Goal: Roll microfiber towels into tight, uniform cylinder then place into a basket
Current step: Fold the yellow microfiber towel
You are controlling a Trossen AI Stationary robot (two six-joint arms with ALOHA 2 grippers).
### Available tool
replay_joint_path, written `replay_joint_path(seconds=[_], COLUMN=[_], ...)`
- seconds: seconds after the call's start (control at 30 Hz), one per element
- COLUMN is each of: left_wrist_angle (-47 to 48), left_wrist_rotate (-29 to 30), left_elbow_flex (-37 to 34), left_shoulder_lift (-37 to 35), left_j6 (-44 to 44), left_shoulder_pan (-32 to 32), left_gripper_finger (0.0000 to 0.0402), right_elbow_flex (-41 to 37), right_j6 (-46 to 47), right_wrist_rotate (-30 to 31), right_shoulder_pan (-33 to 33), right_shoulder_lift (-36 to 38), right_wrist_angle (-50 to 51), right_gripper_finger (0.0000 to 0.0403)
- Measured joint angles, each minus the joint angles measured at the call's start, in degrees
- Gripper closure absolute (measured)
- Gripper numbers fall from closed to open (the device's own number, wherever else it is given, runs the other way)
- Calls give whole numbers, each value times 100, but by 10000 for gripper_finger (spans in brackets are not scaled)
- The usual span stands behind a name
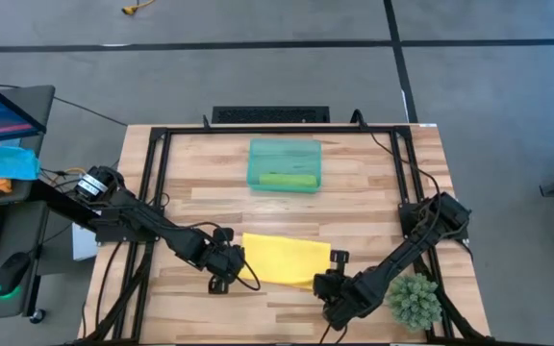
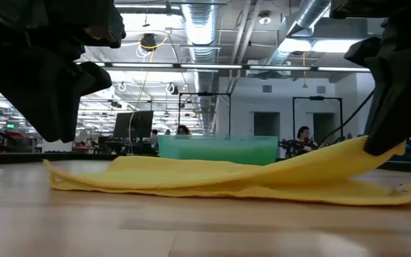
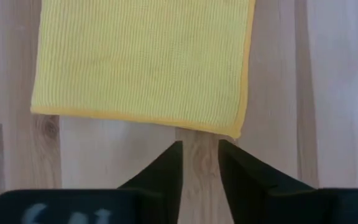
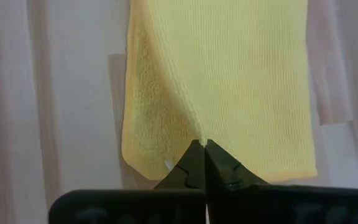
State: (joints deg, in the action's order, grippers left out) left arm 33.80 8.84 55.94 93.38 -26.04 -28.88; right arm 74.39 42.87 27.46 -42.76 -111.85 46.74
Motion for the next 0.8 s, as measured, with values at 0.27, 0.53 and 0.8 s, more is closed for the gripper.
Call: replay_joint_path(seconds=[0.27,0.53,0.8], left_wrist_angle=[-20,-33,-196], left_wrist_rotate=[42,46,686], left_elbow_flex=[4,9,9], left_shoulder_lift=[2,0,0], left_j6=[-108,-174,-369], left_shoulder_pan=[44,48,46], left_gripper_finger=[282,284,285], right_elbow_flex=[0,4,9], right_j6=[55,64,530], right_wrist_rotate=[-271,-609,-1079], right_shoulder_pan=[0,2,79], right_shoulder_lift=[0,0,13], right_wrist_angle=[-173,-383,-139], right_gripper_finger=[343,245,203])
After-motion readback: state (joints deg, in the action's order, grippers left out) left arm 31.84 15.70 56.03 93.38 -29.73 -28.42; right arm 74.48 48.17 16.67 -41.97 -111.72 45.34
